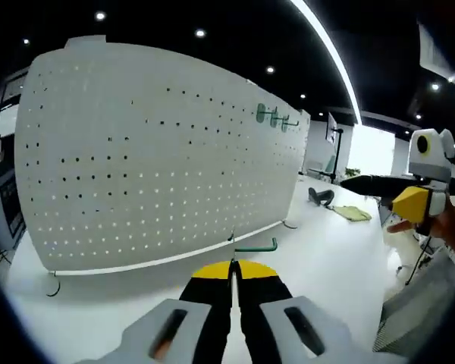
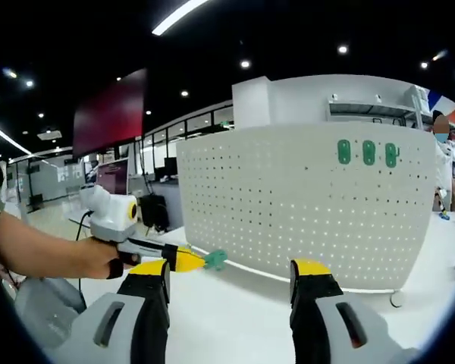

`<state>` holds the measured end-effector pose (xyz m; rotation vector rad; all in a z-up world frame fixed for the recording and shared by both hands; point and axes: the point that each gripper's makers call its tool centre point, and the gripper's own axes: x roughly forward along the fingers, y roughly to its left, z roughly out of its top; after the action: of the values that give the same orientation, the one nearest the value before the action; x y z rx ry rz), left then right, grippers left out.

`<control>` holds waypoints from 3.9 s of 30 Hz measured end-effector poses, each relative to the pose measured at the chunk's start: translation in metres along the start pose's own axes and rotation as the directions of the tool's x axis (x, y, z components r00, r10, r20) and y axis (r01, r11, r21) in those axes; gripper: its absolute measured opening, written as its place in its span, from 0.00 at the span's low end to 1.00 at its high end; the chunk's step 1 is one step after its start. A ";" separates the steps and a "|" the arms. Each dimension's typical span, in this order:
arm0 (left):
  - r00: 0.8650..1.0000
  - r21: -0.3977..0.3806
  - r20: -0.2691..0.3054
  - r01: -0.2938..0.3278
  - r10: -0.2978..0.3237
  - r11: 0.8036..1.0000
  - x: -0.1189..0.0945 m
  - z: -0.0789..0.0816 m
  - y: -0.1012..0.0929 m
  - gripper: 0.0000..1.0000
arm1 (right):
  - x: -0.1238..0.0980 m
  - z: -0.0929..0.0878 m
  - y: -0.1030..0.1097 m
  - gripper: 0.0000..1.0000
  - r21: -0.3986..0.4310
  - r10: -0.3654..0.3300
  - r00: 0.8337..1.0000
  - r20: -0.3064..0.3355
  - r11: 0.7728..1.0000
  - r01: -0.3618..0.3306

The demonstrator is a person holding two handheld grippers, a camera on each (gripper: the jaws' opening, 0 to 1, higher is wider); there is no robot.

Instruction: Insert the hook assembly into the mounting plate slot until the hook locks in place.

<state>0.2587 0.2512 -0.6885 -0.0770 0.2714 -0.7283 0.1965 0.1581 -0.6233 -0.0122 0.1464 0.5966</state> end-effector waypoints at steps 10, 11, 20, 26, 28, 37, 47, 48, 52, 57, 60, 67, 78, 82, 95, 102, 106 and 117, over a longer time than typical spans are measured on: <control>0.993 0.033 0.112 0.041 -0.044 0.999 -0.007 0.049 -0.025 0.02 | 0.003 0.030 0.000 0.60 0.006 -0.003 0.998 0.057 1.000 0.003; 0.991 0.037 0.125 0.046 -0.050 0.998 -0.008 0.054 -0.027 0.02 | 0.003 0.033 0.000 0.60 0.006 -0.004 0.998 0.063 1.000 0.004; 0.978 0.064 0.193 0.064 -0.075 0.996 -0.018 0.083 -0.044 0.02 | 0.005 0.055 0.002 0.55 0.005 0.000 0.995 0.104 1.000 0.000; 0.968 0.065 0.233 0.074 -0.087 0.995 -0.023 0.097 -0.052 0.02 | 0.008 0.065 0.003 0.51 0.026 0.005 0.992 0.124 1.000 -0.008; 0.964 0.064 0.249 0.076 -0.090 0.995 -0.025 0.102 -0.054 0.02 | 0.009 0.067 0.004 0.50 0.037 0.008 0.992 0.128 0.999 -0.013; 0.951 0.081 0.287 0.093 -0.113 0.992 -0.030 0.115 -0.067 0.02 | 0.011 0.078 0.007 0.42 0.099 0.025 0.987 0.156 0.994 -0.041; 0.941 0.103 0.310 0.106 -0.133 0.989 -0.032 0.121 -0.079 0.02 | 0.013 0.082 0.013 0.28 0.195 0.058 0.984 0.168 0.977 -0.091; 0.941 0.106 0.312 0.106 -0.134 0.989 -0.033 0.121 -0.080 0.02 | 0.013 0.083 0.014 0.27 0.203 0.060 0.984 0.170 0.975 -0.095; 0.939 0.112 0.314 0.108 -0.138 0.988 -0.033 0.121 -0.083 0.02 | 0.014 0.084 0.015 0.23 0.229 0.066 0.982 0.178 0.968 -0.106; 0.937 0.123 0.319 0.108 -0.142 0.987 -0.033 0.122 -0.087 0.02 | 0.013 0.086 0.014 0.15 0.262 0.063 0.979 0.192 0.958 -0.113; 0.936 0.126 0.322 0.109 -0.144 0.986 -0.033 0.123 -0.088 0.02 | 0.013 0.087 0.013 0.14 0.285 0.065 0.978 0.199 0.951 -0.121; 0.933 0.130 0.328 0.110 -0.148 0.985 -0.034 0.124 -0.091 0.02 | 0.014 0.085 0.011 0.09 0.340 0.069 0.976 0.209 0.930 -0.138; 0.930 0.136 0.333 0.116 -0.156 0.984 -0.034 0.125 -0.095 0.02 | 0.014 0.086 0.010 0.04 0.372 0.062 0.972 0.226 0.917 -0.145; 0.930 0.136 0.332 0.118 -0.157 0.984 -0.033 0.125 -0.096 0.02 | 0.013 0.086 0.010 0.04 0.375 0.063 0.971 0.229 0.915 -0.148; 0.933 0.145 0.320 0.120 -0.162 0.982 -0.033 0.123 -0.099 0.02 | 0.011 0.088 0.011 0.02 0.387 0.074 0.969 0.237 0.907 -0.164; 0.935 0.177 0.315 0.112 -0.164 0.978 -0.034 0.125 -0.101 0.02 | 0.010 0.090 0.013 0.01 0.387 0.085 0.968 0.237 0.905 -0.174; 0.937 0.175 0.307 0.119 -0.169 0.977 -0.034 0.125 -0.101 0.02 | 0.009 0.091 0.014 0.01 0.381 0.087 0.967 0.238 0.908 -0.176; 0.947 0.193 0.264 0.135 -0.184 0.972 -0.035 0.124 -0.102 0.11 | 0.007 0.090 0.013 0.01 0.354 0.079 0.968 0.236 0.921 -0.162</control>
<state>0.2011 0.1955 -0.5448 -0.0366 -0.0718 -0.8897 0.2070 0.1773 -0.5344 0.4329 0.0449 0.6828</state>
